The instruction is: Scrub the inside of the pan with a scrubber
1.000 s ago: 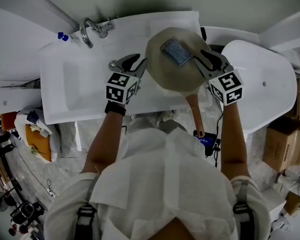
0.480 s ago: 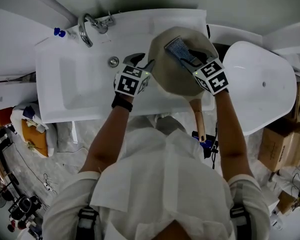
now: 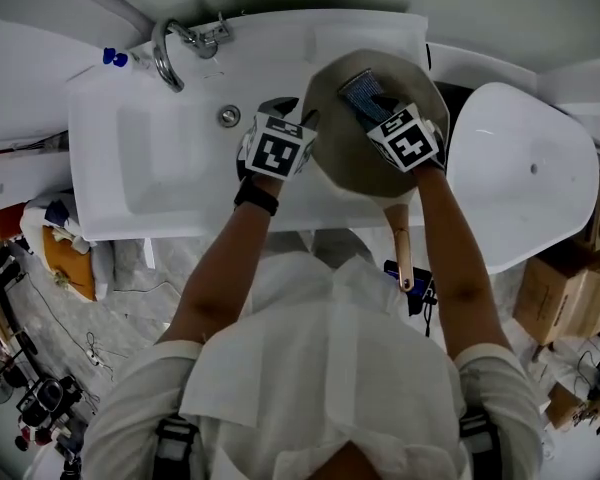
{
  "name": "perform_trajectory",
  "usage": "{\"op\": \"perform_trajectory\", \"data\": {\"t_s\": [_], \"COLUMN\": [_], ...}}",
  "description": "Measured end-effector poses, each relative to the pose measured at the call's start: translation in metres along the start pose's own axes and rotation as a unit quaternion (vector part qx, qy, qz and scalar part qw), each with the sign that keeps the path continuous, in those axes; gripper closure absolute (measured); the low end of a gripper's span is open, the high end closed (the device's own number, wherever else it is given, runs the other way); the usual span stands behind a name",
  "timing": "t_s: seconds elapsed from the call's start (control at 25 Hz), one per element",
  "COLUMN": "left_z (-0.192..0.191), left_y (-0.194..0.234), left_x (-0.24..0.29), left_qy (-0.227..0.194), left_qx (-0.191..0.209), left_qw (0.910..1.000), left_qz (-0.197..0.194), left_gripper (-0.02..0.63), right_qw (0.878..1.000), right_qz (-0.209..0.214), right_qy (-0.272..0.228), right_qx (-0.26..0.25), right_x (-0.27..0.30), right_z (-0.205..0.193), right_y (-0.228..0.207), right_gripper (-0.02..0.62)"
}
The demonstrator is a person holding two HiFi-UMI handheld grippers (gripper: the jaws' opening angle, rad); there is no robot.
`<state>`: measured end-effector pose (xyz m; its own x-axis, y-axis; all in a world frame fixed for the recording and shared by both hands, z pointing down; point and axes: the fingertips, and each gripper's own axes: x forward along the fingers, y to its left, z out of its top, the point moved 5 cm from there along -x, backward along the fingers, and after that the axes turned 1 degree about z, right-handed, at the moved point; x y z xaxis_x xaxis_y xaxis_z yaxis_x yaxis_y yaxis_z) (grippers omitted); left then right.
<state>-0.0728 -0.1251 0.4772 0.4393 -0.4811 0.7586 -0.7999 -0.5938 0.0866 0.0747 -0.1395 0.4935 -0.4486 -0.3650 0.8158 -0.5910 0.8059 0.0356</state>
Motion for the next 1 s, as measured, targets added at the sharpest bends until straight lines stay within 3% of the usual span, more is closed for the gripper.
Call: {"op": "perform_trajectory", "data": {"t_s": [0.32,0.56,0.8,1.0], "left_z": [0.001,0.001,0.0,0.002], "left_y": [-0.002,-0.002,-0.003,-0.002], "left_x": [0.012,0.015,0.017,0.016], "left_qy": [0.013,0.015,0.019,0.014], "left_qx": [0.001,-0.002,-0.015,-0.033], "left_qw": [0.9999,0.9999,0.9997,0.9993], "left_qz": [0.005,0.004,-0.001,-0.009], "left_gripper": [0.48,0.509,0.52,0.526], "right_qw": [0.998,0.996,0.997,0.995], "right_qz": [-0.012,-0.028,-0.049,-0.077], "right_qy": [0.059,0.064,0.051,0.034], "right_qx": [-0.033,-0.047,-0.015,0.052], "right_x": [0.029,0.038,0.038,0.037], "right_z": [-0.01,-0.012,-0.012,-0.011], "right_y": [-0.001,-0.001,-0.004,-0.017], "right_gripper": [0.433,0.451,0.554,0.561]}}
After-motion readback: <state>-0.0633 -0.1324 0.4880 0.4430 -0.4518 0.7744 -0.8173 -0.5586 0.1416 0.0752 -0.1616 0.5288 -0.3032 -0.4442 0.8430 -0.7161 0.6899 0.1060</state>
